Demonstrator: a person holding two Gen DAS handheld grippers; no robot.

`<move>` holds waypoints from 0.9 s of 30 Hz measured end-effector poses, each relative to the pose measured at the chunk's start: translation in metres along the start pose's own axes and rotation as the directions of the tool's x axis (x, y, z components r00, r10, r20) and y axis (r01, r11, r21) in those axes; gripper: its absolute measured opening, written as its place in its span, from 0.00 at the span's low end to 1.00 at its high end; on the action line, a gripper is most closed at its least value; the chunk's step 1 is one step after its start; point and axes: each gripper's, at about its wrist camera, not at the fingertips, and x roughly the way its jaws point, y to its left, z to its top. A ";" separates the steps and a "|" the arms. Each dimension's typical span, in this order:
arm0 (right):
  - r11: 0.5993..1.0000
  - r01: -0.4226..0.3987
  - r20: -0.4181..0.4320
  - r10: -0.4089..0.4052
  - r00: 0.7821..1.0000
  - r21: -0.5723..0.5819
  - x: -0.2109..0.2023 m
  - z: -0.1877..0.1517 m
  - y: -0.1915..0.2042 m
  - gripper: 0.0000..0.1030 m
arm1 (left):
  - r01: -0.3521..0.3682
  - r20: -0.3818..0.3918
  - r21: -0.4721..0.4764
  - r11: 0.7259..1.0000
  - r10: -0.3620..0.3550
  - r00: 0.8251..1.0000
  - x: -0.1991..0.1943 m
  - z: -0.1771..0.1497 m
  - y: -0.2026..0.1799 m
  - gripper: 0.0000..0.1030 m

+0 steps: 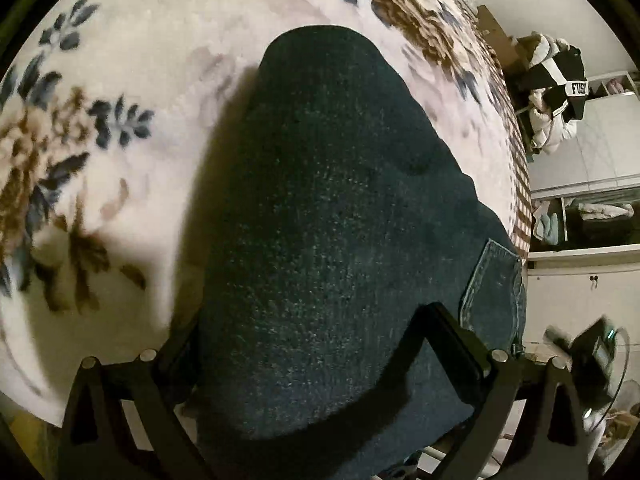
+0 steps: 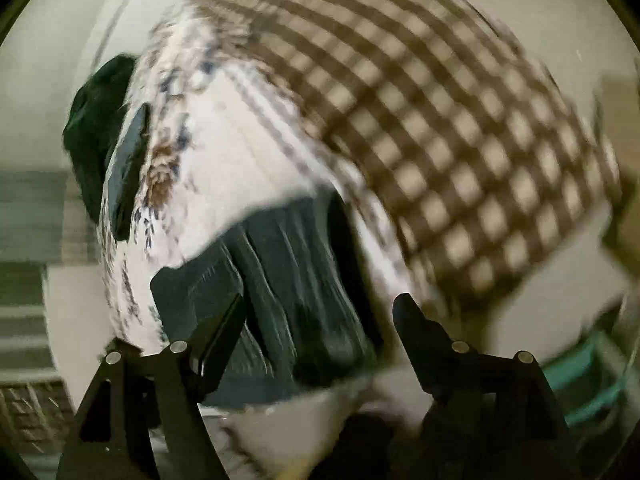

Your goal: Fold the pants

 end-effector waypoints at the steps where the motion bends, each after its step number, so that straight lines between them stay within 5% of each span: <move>1: 0.999 -0.020 -0.024 0.021 0.999 0.048 0.006 -0.011 -0.009 0.76 | 0.002 0.001 0.001 1.000 -0.002 1.000 0.001 0.001 0.000 0.98; 7: 0.954 -0.172 -0.129 0.208 0.970 0.246 0.074 -0.048 -0.039 0.76 | 0.003 0.004 -0.010 1.000 -0.003 1.000 0.000 0.001 0.001 0.98; 8: 0.935 -0.233 -0.117 0.271 0.955 0.267 0.088 -0.051 -0.037 0.76 | 0.002 0.003 -0.008 1.000 -0.002 1.000 0.000 0.001 0.001 0.98; 13: 0.904 -0.328 0.011 0.338 0.941 0.274 0.110 -0.048 -0.026 0.78 | 0.006 0.004 -0.011 1.000 -0.006 1.000 0.005 0.004 -0.002 0.98; 17: 0.880 -0.447 0.073 0.441 0.895 0.159 0.094 -0.043 0.001 0.78 | 0.012 0.008 -0.015 1.000 -0.012 1.000 0.005 0.003 0.001 0.98; 21: 0.965 -0.244 0.033 0.242 0.970 0.096 0.097 -0.038 0.003 0.78 | 0.012 0.010 -0.020 1.000 -0.012 1.000 0.006 0.003 0.002 0.98; 27: 0.926 -0.337 -0.013 0.344 0.939 0.171 0.120 -0.053 -0.011 0.86 | 0.065 0.047 -0.009 0.998 -0.064 0.997 0.005 0.003 0.003 0.98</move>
